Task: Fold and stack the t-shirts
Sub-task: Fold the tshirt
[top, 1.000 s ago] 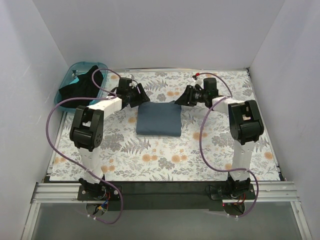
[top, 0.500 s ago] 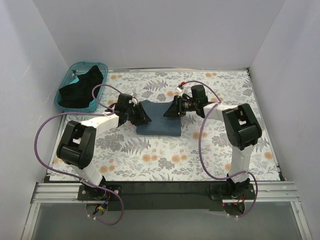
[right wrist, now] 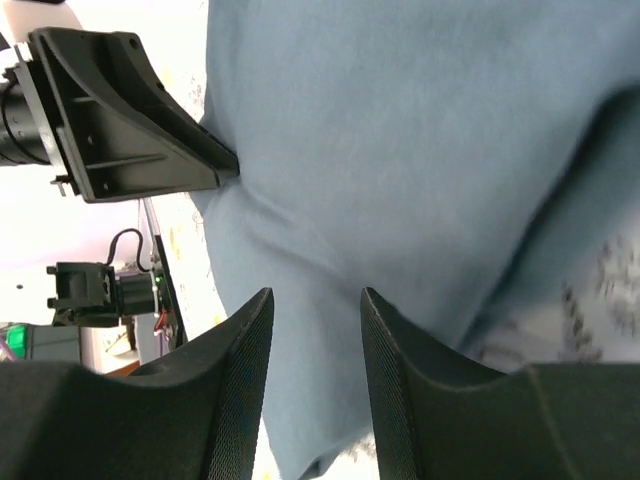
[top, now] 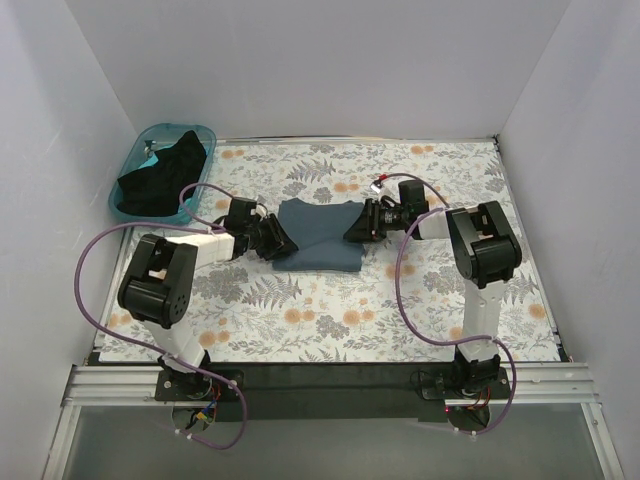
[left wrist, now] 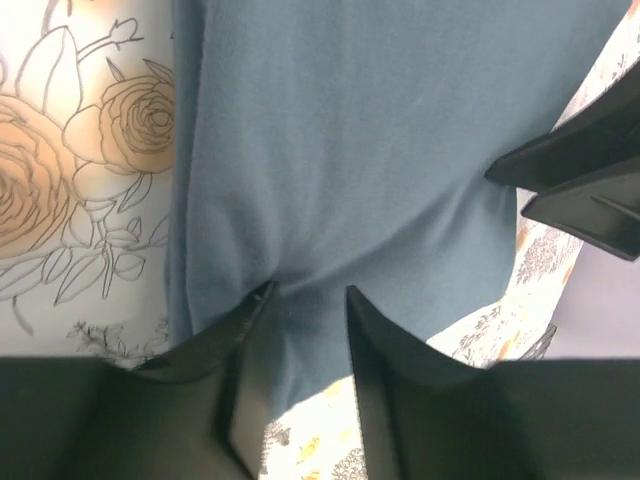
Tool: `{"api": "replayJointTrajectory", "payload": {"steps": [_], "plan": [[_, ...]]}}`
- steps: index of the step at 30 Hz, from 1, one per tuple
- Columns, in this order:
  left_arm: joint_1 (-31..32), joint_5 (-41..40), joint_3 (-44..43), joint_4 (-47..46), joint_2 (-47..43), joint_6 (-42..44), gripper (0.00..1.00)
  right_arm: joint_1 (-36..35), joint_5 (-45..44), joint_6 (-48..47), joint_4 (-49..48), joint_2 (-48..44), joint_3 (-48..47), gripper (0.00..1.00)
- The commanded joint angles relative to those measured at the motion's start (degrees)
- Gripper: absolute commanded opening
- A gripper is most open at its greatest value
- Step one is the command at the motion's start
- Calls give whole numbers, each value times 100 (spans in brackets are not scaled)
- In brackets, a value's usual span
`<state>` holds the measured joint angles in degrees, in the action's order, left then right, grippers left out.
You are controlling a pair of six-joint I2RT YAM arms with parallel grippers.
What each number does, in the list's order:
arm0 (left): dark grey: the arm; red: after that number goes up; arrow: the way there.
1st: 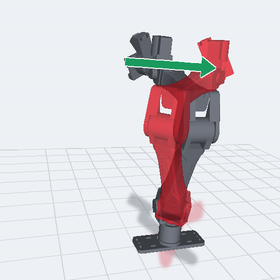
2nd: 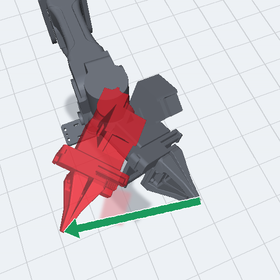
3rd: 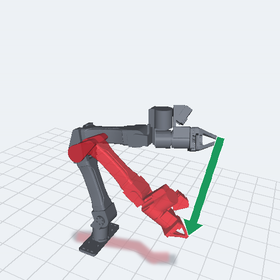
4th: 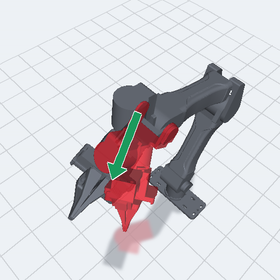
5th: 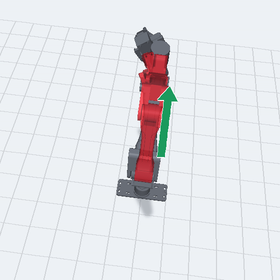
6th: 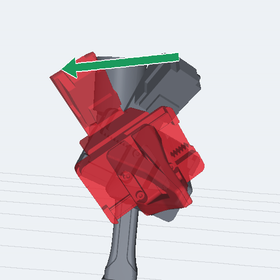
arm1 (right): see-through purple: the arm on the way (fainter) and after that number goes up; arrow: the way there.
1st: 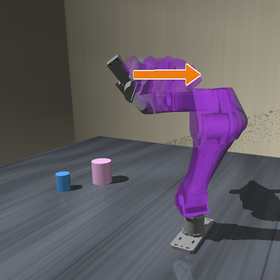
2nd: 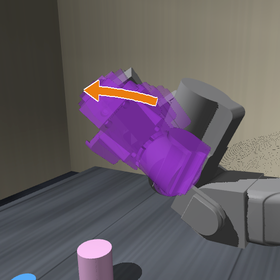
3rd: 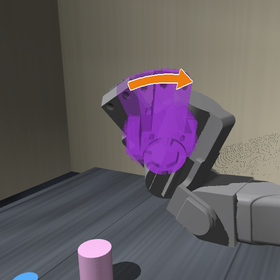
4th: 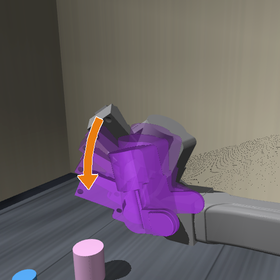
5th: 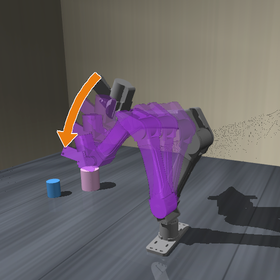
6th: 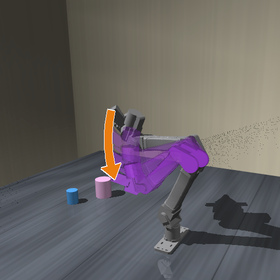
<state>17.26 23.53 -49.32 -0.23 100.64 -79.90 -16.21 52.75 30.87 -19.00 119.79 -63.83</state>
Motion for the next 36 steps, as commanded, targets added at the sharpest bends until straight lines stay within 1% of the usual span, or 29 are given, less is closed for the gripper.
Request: {"api": "replayJointTrajectory", "payload": {"steps": [1,5,8,10,13,15,19,22,25,27,30,31,34,36], "plan": [[-56,-252,19,506,-483,115,35,-5,-169,-135,107,-569,196,41],[32,-208,-60,840,-1132,89,40,-320,24,68,99,-1131,257,41],[76,-208,10,867,-1388,45,41,-654,112,199,81,-1317,275,40],[85,-261,106,841,-1389,62,41,-848,130,235,81,-1326,231,39],[85,-305,194,805,-1179,132,39,-1200,174,217,72,-1134,126,36],[85,-349,265,656,-977,185,33,-1341,139,226,11,-897,108,34],[85,-734,397,515,-617,264,22,-1341,-36,183,-165,-300,29,32],[85,-815,476,471,-380,256,17,-1306,-63,138,-156,26,-129,30],[76,-841,625,454,-326,194,12,-1236,-107,68,-156,282,-42,28],[76,-946,766,462,-370,176,9,-1139,-134,24,-139,238,168,27],[76,-929,827,533,-449,176,9,-1008,-72,68,-130,-147,510,26],[76,-912,845,541,-492,150,9,-990,-107,42,-95,-436,599,27],[76,-894,898,585,-624,124,9,-884,-46,-20,-77,-815,924,27],[76,-911,907,621,-677,115,9,-753,-63,-142,-68,-913,1135,26]]}}
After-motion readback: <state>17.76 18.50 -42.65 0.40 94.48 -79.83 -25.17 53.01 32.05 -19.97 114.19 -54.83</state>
